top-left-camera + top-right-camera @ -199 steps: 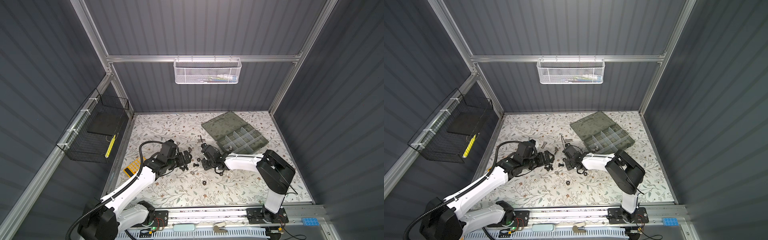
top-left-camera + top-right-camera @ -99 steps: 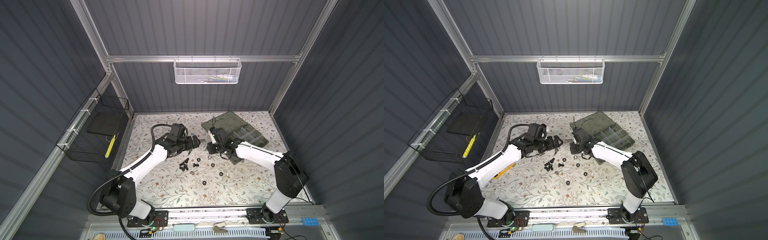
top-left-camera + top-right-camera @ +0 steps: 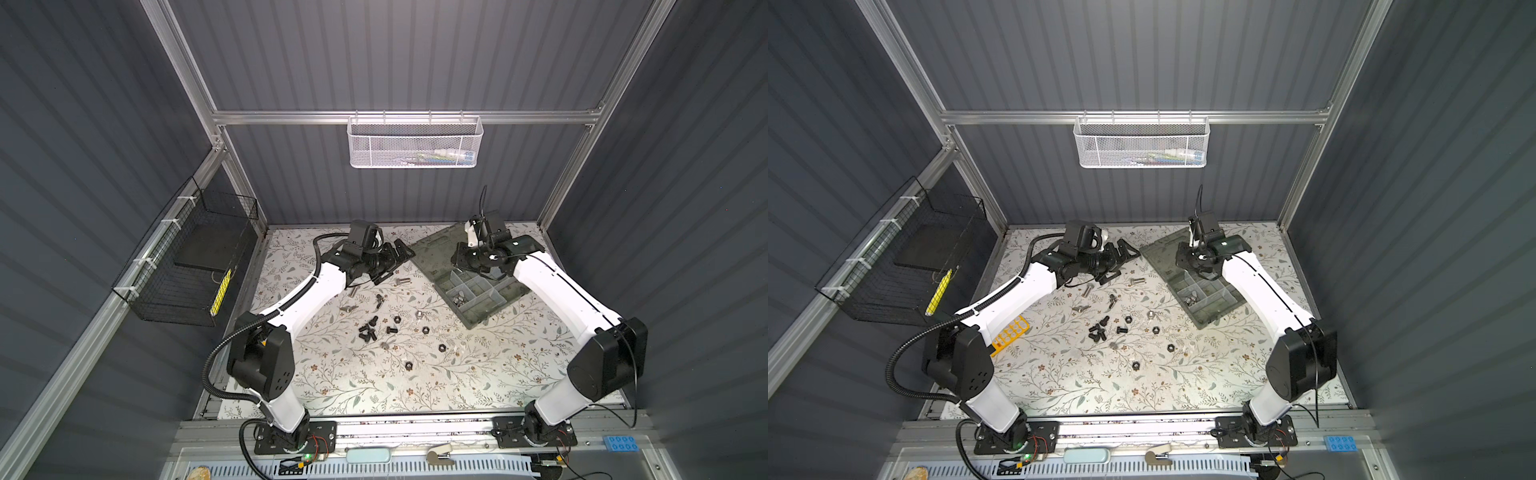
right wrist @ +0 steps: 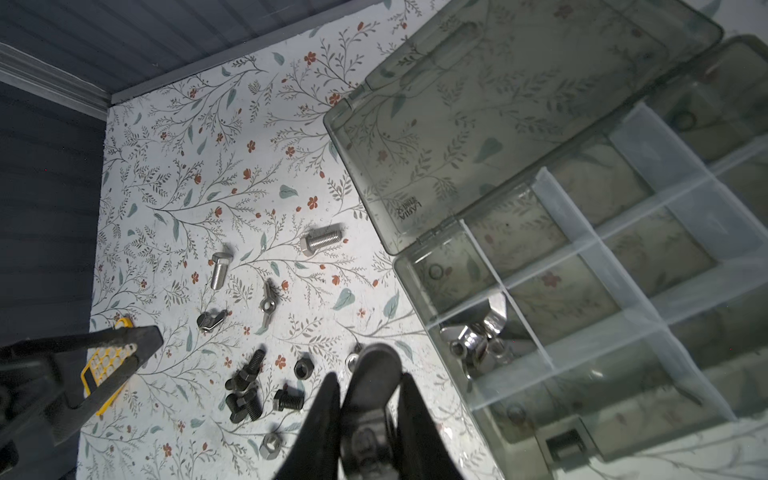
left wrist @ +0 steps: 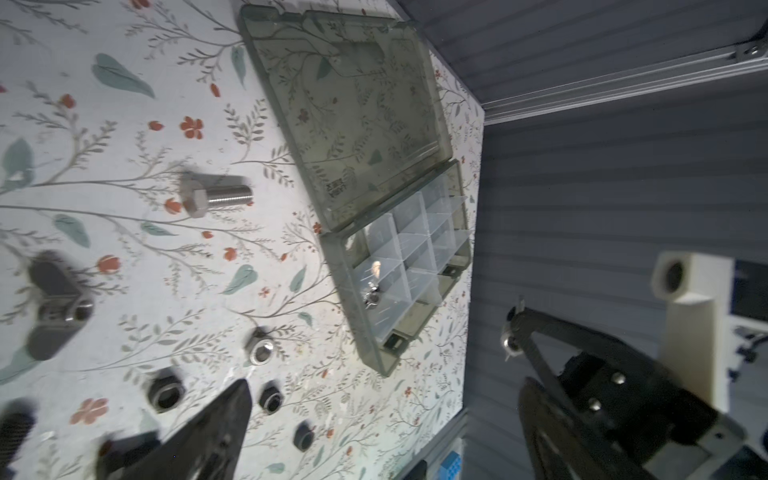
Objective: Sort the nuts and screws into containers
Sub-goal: 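Release the wing nut into the compartment with right gripper while left gripper nears lid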
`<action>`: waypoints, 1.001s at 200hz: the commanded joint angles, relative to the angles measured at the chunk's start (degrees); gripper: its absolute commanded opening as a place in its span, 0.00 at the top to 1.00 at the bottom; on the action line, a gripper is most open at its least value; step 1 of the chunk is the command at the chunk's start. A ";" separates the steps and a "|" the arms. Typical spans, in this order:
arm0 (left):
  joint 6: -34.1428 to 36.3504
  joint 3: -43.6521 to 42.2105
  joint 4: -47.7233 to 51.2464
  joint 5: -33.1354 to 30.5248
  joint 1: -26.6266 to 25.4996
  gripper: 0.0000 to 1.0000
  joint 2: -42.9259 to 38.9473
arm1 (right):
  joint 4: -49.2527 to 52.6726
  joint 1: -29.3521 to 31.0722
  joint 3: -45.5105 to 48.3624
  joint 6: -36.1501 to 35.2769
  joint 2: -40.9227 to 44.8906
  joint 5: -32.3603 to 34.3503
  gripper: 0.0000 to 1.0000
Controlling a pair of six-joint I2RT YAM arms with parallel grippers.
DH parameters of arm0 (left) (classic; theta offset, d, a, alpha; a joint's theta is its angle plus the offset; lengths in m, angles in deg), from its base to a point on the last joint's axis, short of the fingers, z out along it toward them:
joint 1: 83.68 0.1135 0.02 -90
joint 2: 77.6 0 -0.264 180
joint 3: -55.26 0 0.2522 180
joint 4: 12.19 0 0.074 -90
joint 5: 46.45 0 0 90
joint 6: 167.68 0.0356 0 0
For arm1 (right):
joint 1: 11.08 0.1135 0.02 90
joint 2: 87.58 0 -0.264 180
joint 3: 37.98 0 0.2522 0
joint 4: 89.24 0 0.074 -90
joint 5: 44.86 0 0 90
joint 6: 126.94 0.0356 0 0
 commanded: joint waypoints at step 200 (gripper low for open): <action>4.97 32.37 14.71 11.97 3.53 0.00 19.08 | -3.70 -5.06 9.42 4.27 -11.54 -6.39 0.90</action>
